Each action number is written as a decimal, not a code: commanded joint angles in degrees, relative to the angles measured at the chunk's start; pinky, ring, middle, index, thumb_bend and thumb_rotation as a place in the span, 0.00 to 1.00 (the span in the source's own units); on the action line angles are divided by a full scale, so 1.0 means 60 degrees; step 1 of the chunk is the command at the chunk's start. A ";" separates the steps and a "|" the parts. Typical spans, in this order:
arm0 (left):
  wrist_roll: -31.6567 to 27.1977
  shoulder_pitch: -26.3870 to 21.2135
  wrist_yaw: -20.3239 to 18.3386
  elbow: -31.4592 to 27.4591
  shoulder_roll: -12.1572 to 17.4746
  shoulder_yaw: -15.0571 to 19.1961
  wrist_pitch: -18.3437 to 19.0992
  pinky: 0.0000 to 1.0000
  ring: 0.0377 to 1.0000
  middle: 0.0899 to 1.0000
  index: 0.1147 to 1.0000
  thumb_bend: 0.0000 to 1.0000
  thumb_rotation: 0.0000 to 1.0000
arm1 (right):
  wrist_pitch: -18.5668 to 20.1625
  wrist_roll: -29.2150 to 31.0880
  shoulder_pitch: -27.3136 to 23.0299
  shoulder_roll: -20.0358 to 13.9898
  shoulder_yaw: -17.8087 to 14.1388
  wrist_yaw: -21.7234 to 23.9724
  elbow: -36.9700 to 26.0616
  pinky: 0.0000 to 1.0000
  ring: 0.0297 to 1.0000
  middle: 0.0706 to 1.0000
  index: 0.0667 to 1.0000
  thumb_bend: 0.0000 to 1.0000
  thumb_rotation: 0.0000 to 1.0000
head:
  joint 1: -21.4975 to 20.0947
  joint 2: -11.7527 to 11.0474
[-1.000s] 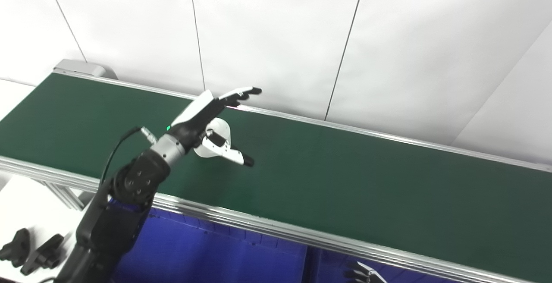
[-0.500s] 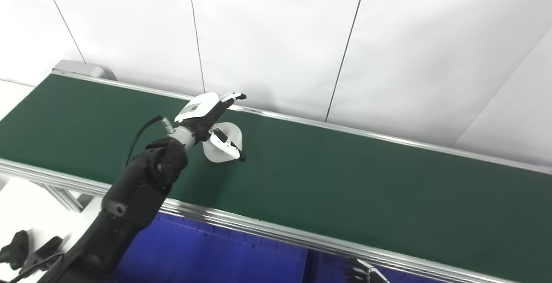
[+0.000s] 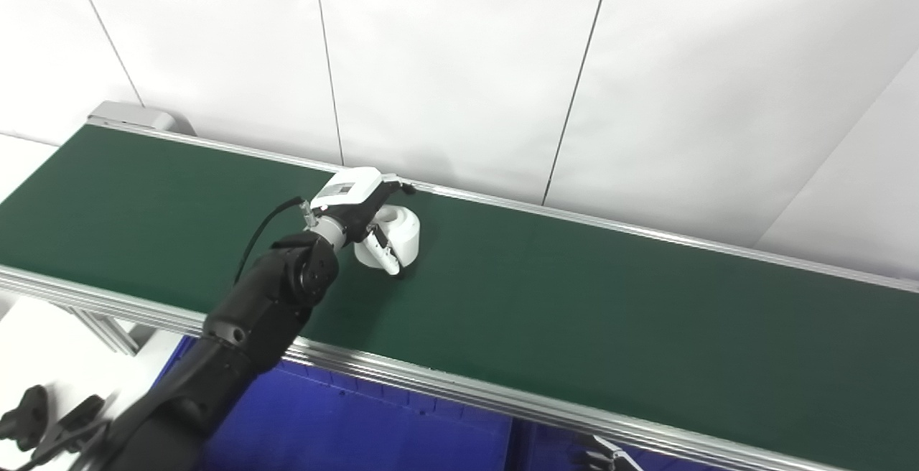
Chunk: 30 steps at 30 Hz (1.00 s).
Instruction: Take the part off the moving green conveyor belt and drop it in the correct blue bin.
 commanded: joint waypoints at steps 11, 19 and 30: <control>-0.0528 0.0082 0.0057 -0.1264 0.0180 0.0177 0.0207 0.39 0.39 0.44 0.46 0.50 0.00 | -0.0465 0.0188 0.0022 0.0063 -0.0028 -0.0054 -0.0281 0.60 0.69 0.71 0.79 0.93 0.19 | -0.0046 0.0087; -0.1931 0.1003 -0.0314 -0.3530 0.0312 0.1157 0.0061 0.39 0.38 0.45 0.46 0.50 0.00 | -0.0317 0.0042 0.0118 0.0125 -0.0007 -0.0081 -0.0540 0.60 0.69 0.71 0.80 0.91 0.19 | -0.0458 0.0429; -0.4286 0.2903 -0.0397 -0.5511 0.0832 0.2405 -0.2596 0.41 0.39 0.44 0.48 0.50 0.00 | -0.0178 -0.0062 0.0525 0.0513 -0.0097 -0.0354 -0.1361 0.61 0.70 0.74 0.79 0.89 0.20 | -0.2878 0.1797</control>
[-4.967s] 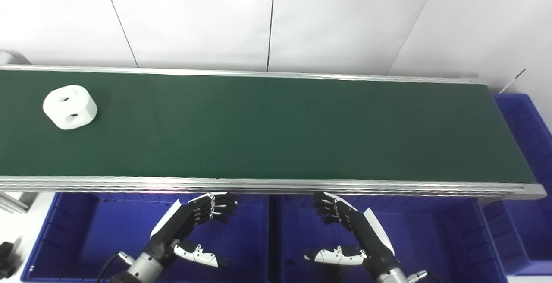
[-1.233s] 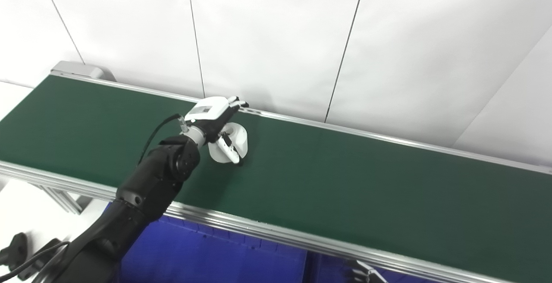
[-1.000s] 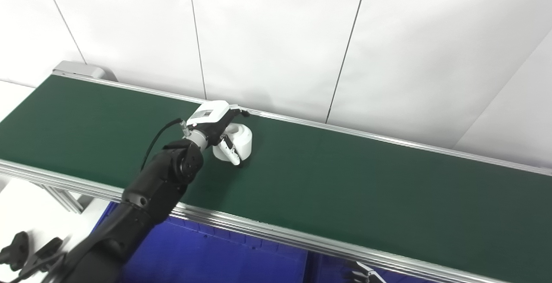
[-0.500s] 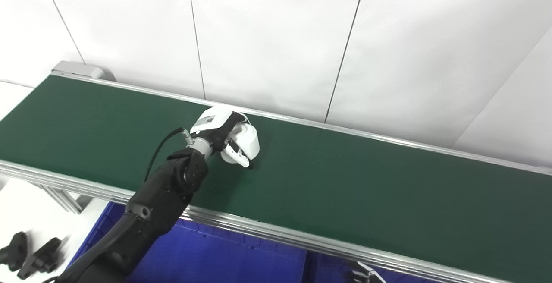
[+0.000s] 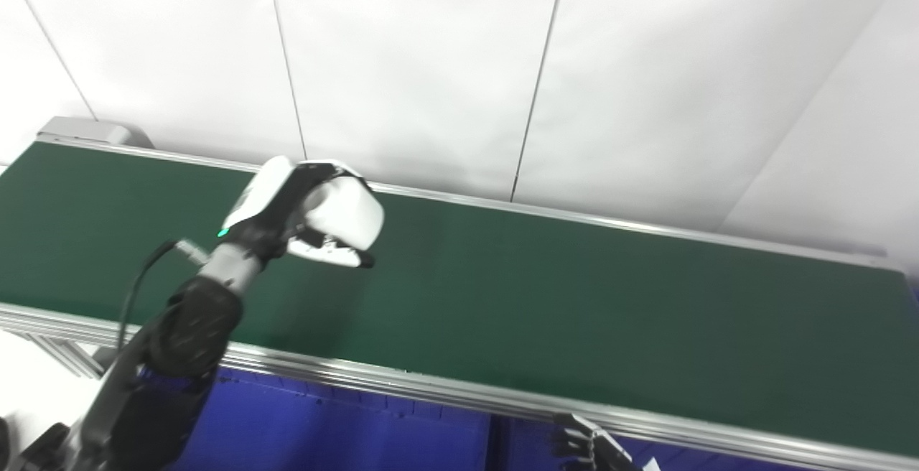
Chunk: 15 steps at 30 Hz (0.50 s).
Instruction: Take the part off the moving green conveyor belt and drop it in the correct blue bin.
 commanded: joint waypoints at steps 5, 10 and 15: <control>-0.1580 0.0692 -0.0305 0.0345 0.0302 0.0230 -0.2283 0.43 0.40 0.44 0.48 0.50 0.00 | 0.0151 -0.0119 0.0291 0.0455 -0.0093 -0.0335 -0.0737 0.64 0.72 0.76 0.80 0.87 0.24 | -0.0432 0.0369; -0.2043 0.1636 -0.0783 0.0841 0.0387 -0.0059 -0.3639 0.44 0.40 0.46 0.46 0.50 0.00 | 0.0492 -0.0121 0.0317 0.0589 -0.0102 -0.0275 -0.1043 0.65 0.73 0.76 0.81 0.86 0.24 | -0.0451 0.0640; -0.2278 0.2424 -0.1200 0.1123 0.0333 -0.0534 -0.3943 0.46 0.41 0.46 0.45 0.50 0.00 | 0.1110 -0.0181 0.0190 0.0544 -0.0105 -0.0139 -0.1525 0.66 0.73 0.77 0.82 0.85 0.25 | -0.0440 0.1345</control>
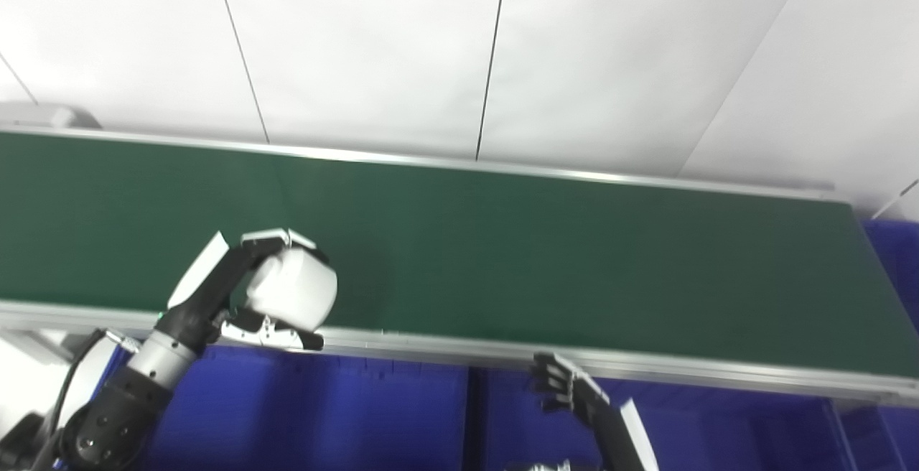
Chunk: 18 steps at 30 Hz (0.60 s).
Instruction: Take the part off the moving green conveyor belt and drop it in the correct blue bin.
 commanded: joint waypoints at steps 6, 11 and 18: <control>0.0747 0.0442 0.0080 -0.0021 -0.0008 -0.0441 -0.0384 0.50 0.43 0.46 0.44 0.50 0.00 | 0.0337 0.0152 -0.0213 -0.0020 -0.0071 0.0086 -0.0653 0.63 0.71 0.75 0.80 0.87 0.23 | 0.0188 0.0266; 0.1178 0.0598 0.0364 0.0324 -0.0242 -0.0897 -0.0411 0.51 0.43 0.45 0.44 0.50 0.00 | 0.0389 0.0156 -0.0167 -0.0044 -0.0091 0.0094 -0.0759 0.62 0.71 0.75 0.80 0.87 0.22 | 0.0256 0.0277; 0.2243 0.0598 0.0455 0.0799 -0.0449 -0.1430 -0.0266 0.53 0.45 0.46 0.42 0.50 0.00 | 0.0424 0.0192 -0.0053 -0.0107 -0.0127 0.0132 -0.0818 0.62 0.70 0.74 0.80 0.88 0.23 | 0.0393 0.0149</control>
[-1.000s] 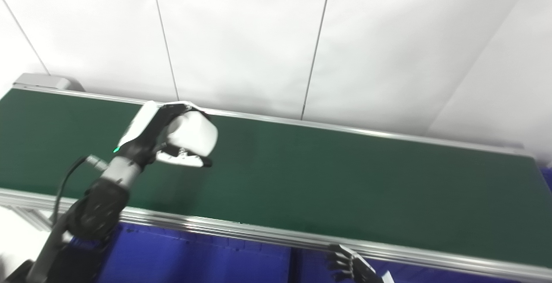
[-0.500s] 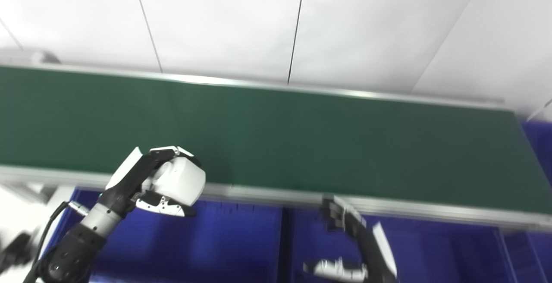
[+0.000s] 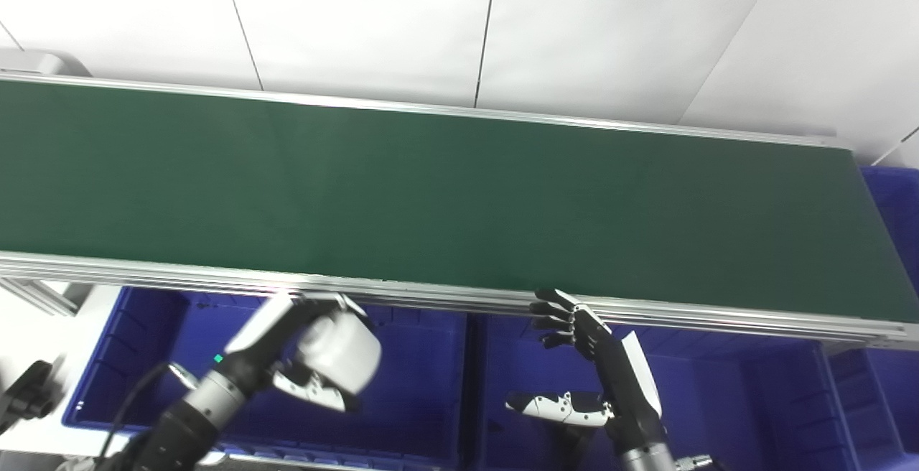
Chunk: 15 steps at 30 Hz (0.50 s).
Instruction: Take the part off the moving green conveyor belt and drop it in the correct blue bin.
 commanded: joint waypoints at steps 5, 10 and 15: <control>0.1539 -0.0209 0.0112 -0.0471 0.0153 0.0000 0.1094 0.62 0.61 0.61 0.43 0.51 0.04 | -0.0032 0.0239 -0.0018 -0.0032 -0.0028 0.0038 -0.0174 0.62 0.70 0.74 0.80 0.88 0.23 | 0.0017 -0.0086; 0.2139 -0.0323 -0.0439 -0.0872 0.0291 -0.0253 0.2299 0.82 0.90 0.91 0.84 0.80 0.35 | -0.0007 0.0128 0.0012 -0.0017 -0.0015 -0.0005 -0.0211 0.63 0.70 0.74 0.80 0.88 0.24 | 0.0018 -0.0134; 0.1117 -0.0253 -0.0439 -0.0692 0.0259 -0.0079 0.1940 0.89 0.97 1.00 0.94 0.92 0.51 | -0.0089 0.0164 -0.0002 -0.0022 -0.0012 0.0000 -0.0112 0.62 0.70 0.74 0.80 0.88 0.24 | 0.0014 -0.0198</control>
